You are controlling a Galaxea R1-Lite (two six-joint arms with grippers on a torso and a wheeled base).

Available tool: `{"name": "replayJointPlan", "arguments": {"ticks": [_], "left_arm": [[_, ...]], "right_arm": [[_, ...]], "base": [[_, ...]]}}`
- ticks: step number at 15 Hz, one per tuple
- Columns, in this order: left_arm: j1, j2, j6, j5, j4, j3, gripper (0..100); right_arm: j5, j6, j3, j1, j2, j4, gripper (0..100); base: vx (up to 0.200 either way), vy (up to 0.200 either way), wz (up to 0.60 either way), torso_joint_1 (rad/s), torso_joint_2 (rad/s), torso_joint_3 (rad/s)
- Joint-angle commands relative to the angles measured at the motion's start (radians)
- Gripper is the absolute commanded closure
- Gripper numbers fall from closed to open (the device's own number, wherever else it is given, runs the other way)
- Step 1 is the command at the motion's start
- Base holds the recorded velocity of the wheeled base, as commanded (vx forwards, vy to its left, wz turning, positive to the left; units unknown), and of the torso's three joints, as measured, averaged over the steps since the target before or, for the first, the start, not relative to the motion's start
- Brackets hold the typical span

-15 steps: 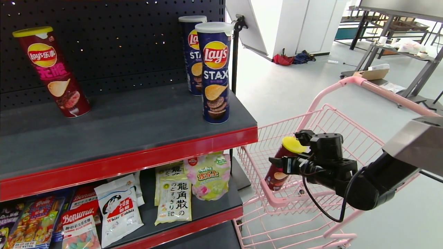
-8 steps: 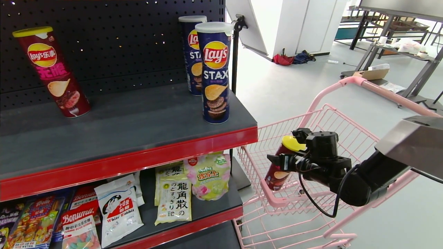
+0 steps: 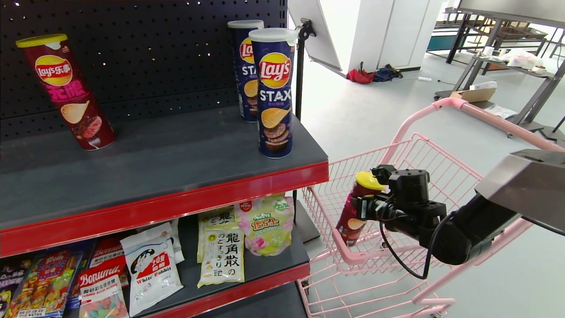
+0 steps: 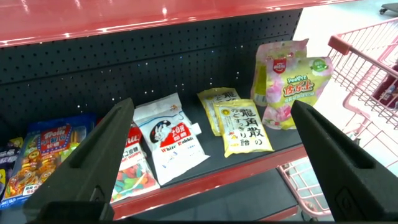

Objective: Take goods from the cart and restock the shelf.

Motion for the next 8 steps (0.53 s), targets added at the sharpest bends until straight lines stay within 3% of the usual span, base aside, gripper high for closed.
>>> {"name": "replayJointPlan", "arguments": {"ticks": [1, 5, 6, 8], "left_arm": [[0.001, 0.001, 0.0, 0.0, 0.0, 0.0, 0], [0.001, 0.001, -0.002, -0.001, -0.002, 0.0, 0], [0.001, 0.001, -0.003, 0.0, 0.0, 0.0, 0], [0.001, 0.001, -0.003, 0.0, 0.0, 0.0, 0]], "right_arm": [[-0.025, -0.006, 0.006, 0.002, -0.053, 0.003, 100], [-0.029, -0.124, -0.017, -0.008, -0.293, 0.064, 100], [-0.019, -0.225, -0.076, -0.02, -0.397, 0.118, 100], [-0.047, -0.273, -0.135, -0.023, -0.541, 0.275, 100]], "base": [[0.0, 0.0, 0.0, 0.0, 0.0, 0.0], [0.0, 0.0, 0.0, 0.0, 0.0, 0.0], [0.0, 0.0, 0.0, 0.0, 0.0, 0.0], [0.0, 0.0, 0.0, 0.0, 0.0, 0.0]]}}
